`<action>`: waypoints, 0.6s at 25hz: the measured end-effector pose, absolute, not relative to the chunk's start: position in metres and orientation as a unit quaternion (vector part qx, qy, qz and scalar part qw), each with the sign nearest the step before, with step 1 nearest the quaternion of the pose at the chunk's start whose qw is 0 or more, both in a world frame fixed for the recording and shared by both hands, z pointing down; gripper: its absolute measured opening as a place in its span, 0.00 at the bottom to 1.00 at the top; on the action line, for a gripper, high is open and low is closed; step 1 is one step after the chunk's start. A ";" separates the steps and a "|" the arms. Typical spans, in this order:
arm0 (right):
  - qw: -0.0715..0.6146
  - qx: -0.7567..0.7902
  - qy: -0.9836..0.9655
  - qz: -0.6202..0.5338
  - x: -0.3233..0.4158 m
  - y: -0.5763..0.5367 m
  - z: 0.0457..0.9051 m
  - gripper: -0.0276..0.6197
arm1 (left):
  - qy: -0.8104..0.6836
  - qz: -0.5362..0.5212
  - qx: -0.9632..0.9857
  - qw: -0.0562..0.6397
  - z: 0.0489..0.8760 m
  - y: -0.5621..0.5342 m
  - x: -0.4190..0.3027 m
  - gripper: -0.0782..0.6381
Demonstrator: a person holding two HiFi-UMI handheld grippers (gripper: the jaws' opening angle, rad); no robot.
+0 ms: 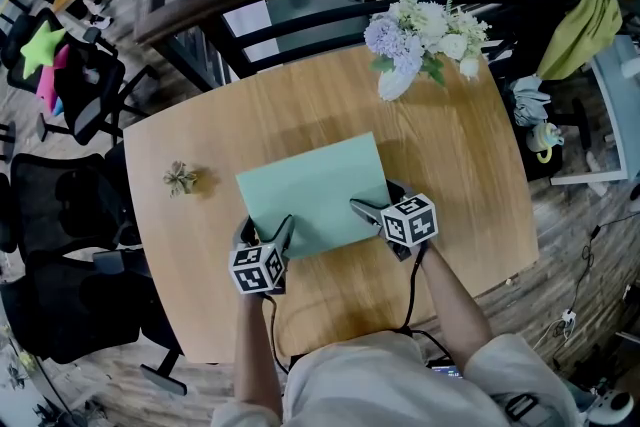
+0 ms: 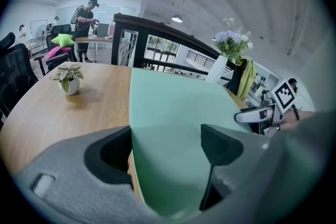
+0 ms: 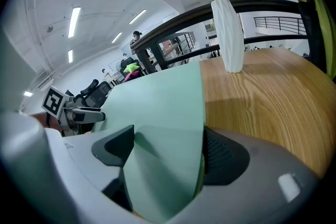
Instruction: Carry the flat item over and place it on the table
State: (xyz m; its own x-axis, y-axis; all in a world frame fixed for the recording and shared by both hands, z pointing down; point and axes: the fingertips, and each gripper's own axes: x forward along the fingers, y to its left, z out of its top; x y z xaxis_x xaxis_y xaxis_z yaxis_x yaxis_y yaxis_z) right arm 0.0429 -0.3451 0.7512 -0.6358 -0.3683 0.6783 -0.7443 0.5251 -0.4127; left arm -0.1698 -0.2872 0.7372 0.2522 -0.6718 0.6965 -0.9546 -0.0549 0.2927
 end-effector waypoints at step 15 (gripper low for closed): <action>0.278 0.333 -0.819 0.377 0.046 -0.337 0.760 0.67 | -0.574 0.197 0.697 0.381 0.744 -0.281 -0.166 0.70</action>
State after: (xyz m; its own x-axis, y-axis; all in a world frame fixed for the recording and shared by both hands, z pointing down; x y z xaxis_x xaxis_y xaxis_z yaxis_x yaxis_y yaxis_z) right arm 0.0462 -0.3368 0.7597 -0.6244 -0.3356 0.7054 -0.7542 0.4939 -0.4326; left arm -0.1665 -0.2808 0.7441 0.2628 -0.6502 0.7129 -0.9510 -0.0496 0.3053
